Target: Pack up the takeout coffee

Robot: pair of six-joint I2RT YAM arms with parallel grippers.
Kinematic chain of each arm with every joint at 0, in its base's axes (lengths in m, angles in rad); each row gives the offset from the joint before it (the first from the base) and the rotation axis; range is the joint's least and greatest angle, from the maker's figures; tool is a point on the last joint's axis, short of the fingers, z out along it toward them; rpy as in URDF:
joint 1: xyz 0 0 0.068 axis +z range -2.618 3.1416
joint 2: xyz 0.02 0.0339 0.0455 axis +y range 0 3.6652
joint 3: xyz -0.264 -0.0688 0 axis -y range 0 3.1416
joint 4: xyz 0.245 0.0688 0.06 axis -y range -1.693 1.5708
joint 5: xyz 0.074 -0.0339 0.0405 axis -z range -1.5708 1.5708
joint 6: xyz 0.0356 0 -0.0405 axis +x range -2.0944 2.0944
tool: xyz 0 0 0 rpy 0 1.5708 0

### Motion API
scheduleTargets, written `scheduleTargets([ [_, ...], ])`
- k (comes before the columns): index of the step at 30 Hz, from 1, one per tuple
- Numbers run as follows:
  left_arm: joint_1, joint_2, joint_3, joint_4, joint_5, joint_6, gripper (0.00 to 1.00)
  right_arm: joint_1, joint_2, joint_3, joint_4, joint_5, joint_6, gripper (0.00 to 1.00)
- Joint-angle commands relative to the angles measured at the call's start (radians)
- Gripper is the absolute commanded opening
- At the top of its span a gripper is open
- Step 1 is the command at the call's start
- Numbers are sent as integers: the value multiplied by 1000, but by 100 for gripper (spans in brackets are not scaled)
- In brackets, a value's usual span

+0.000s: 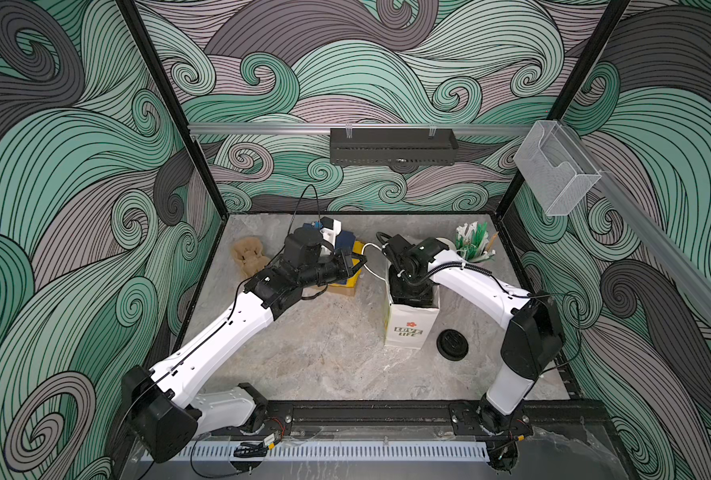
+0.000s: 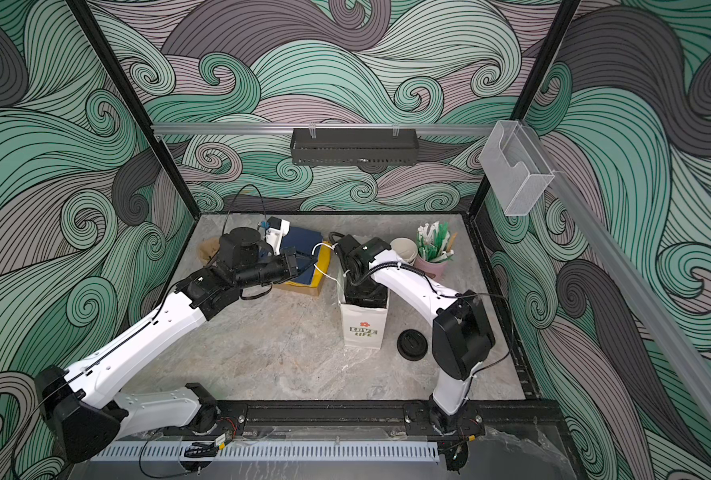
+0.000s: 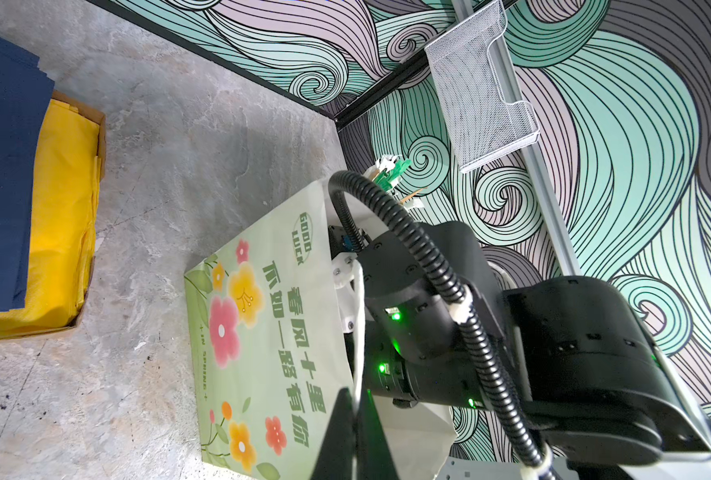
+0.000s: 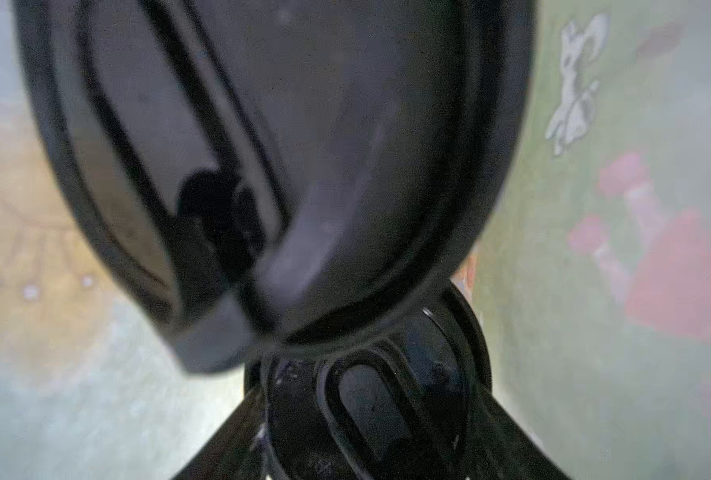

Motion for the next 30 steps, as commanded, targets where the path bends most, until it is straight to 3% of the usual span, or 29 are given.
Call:
scheduleTargets([
  [1, 8, 14, 9, 28, 25, -7, 0, 12, -1, -10, -75, -35, -1, 73],
  [8, 8, 15, 9, 27, 37, -10, 0, 20, -43, 34, -111, 1, 11, 84],
  [17, 7, 18, 10, 22, 47, -11, 0, 24, -75, 66, -112, 29, 31, 87],
  [30, 8, 15, 9, 10, 47, -7, 0, 30, -119, 88, -87, 65, 53, 72],
])
